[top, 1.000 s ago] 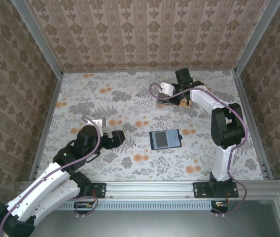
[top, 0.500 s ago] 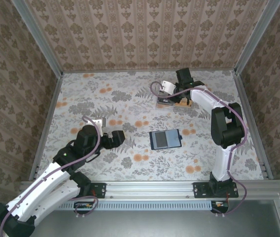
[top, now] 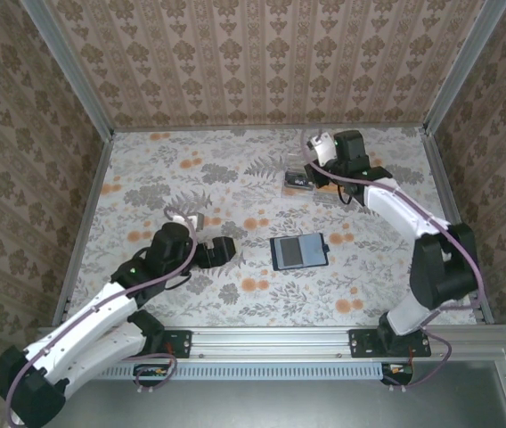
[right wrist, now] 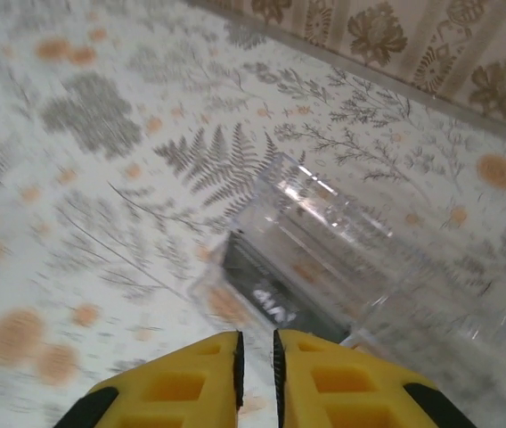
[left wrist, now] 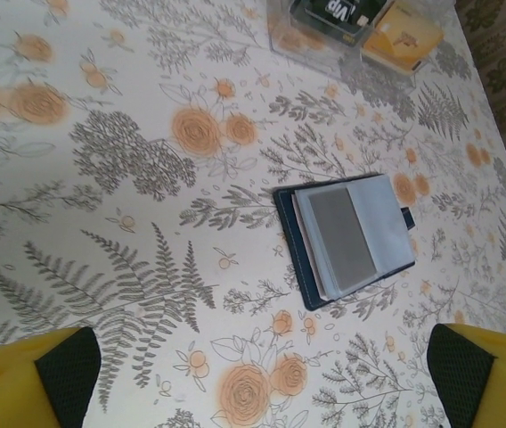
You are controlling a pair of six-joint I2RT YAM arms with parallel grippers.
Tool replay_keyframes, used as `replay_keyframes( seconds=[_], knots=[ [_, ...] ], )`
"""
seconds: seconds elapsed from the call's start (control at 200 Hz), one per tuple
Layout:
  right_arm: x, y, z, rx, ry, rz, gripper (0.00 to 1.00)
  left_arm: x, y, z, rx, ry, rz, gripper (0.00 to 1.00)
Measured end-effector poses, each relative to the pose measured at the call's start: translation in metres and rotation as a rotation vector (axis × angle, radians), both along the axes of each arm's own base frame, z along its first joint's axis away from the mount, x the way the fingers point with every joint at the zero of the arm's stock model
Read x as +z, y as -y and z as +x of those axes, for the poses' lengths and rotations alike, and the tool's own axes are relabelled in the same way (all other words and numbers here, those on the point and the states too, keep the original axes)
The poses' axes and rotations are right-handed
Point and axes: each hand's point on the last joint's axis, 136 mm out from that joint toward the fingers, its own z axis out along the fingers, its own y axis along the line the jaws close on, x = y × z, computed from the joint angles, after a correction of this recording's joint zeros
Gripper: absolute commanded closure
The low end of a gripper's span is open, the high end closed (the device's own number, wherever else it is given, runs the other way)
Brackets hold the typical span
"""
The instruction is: Take the credit cards out of the card holder
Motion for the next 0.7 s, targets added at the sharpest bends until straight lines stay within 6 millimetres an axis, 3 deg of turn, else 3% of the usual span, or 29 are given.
replay_keyframes(
  seconds=[0.09,0.16,0.35,0.47,0.7],
  knots=[
    [0.004,-0.001,-0.021,-0.082,-0.065,0.108,0.75,-0.009,0.009,0.001,-0.015,-0.037,-0.006,0.08],
    [-0.011,0.003,-0.041,-0.154,-0.150,0.168,0.75,-0.014,0.020,0.000,-0.038,-0.058,-0.010,0.11],
    [-0.095,0.018,-0.117,-0.307,-0.413,0.191,0.75,-0.043,0.056,-0.008,-0.111,-0.138,0.006,0.17],
    [-0.129,0.026,-0.159,-0.363,-0.500,0.192,0.74,-0.057,0.075,-0.008,-0.130,-0.179,0.022,0.18],
    [-0.159,0.032,-0.186,-0.429,-0.579,0.213,0.72,-0.070,0.104,0.003,-0.134,-0.216,-0.003,0.21]
  ],
)
